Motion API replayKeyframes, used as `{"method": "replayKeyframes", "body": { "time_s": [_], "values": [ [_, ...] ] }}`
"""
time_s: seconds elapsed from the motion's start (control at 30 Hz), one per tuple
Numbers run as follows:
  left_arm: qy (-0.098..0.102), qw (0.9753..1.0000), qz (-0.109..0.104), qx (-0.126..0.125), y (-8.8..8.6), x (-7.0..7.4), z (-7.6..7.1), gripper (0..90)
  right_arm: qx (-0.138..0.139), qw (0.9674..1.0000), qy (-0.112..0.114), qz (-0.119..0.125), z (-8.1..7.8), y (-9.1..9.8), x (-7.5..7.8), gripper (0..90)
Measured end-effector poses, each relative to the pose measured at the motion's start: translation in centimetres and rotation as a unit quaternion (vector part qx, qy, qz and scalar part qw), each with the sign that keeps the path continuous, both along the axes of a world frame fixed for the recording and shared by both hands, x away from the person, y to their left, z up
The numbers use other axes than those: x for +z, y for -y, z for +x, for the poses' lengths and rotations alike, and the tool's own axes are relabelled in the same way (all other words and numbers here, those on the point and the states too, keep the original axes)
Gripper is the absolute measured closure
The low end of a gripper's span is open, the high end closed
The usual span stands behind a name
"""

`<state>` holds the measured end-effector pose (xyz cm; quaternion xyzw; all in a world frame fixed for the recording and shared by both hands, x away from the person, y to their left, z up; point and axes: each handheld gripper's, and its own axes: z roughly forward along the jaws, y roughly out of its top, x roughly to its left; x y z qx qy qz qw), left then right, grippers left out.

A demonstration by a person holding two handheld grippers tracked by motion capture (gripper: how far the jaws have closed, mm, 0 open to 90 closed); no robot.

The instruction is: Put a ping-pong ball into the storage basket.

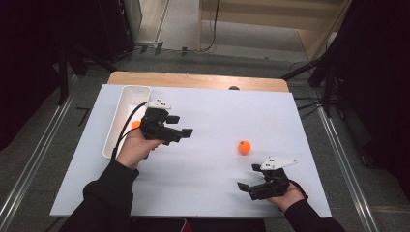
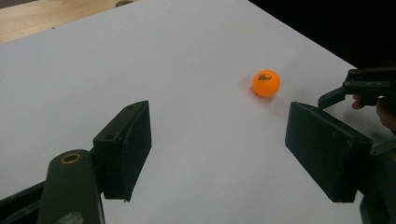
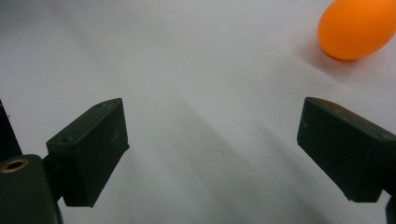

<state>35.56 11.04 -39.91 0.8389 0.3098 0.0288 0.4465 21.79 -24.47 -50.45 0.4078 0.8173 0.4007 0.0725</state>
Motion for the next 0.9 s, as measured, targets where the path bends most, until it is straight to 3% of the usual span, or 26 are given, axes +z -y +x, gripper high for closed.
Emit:
{"method": "replayKeyframes", "body": {
  "time_s": [0.27,0.57,0.9],
  "values": [
    [0.002,0.9999,-0.014,0.003,0.9,-0.4,-0.3,23.2,-0.004,1.0000,-0.005,0.005,0.1,0.2,0.0,7.3],
    [0.009,1.0000,-0.002,-0.002,2.4,-1.1,-0.7,23.2,-0.010,0.9999,-0.005,0.008,0.3,0.3,-0.1,7.3],
    [0.007,0.9999,-0.012,-0.009,3.9,-1.6,-1.0,23.2,-0.012,0.9999,-0.005,0.008,0.2,0.3,-0.1,7.3]
  ]
}}
